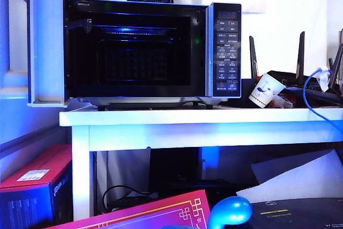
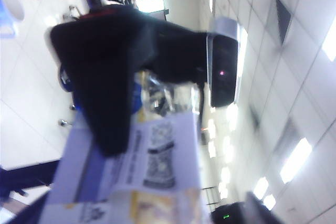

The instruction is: Open the microwave door, place the box of snacks from the top of the microwave inside, then close the microwave door.

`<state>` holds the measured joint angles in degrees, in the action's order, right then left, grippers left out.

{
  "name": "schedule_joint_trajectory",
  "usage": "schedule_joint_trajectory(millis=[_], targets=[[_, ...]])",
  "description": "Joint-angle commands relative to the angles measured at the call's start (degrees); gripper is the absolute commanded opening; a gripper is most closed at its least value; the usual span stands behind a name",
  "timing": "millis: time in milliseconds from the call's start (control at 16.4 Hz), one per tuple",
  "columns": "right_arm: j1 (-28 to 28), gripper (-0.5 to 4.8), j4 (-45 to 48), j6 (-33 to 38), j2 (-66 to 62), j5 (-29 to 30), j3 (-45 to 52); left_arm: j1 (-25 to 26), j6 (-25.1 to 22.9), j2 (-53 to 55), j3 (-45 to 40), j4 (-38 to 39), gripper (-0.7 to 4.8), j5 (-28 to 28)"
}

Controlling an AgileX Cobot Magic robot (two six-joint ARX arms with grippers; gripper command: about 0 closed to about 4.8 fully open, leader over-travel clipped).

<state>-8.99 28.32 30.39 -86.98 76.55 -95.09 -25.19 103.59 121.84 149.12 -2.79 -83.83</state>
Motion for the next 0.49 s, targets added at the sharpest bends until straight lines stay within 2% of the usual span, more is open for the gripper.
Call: schedule_joint_trajectory(millis=[61,244,487], targets=[[1.60,2.83,0.63,0.33,0.68,0.31,-0.24,0.17,-4.76,-0.52,0.33,-5.29,4.79,1.57],[3.61,2.83,0.66,1.14,1.03,0.70,-0.24,1.88,-7.58,-0.55,0.31,-7.15,4.79,3.13],[5.86,2.83,0.44,1.16,1.62,1.14,-0.24,4.96,-14.29,-0.55,0.31,-7.23,4.79,8.02]])
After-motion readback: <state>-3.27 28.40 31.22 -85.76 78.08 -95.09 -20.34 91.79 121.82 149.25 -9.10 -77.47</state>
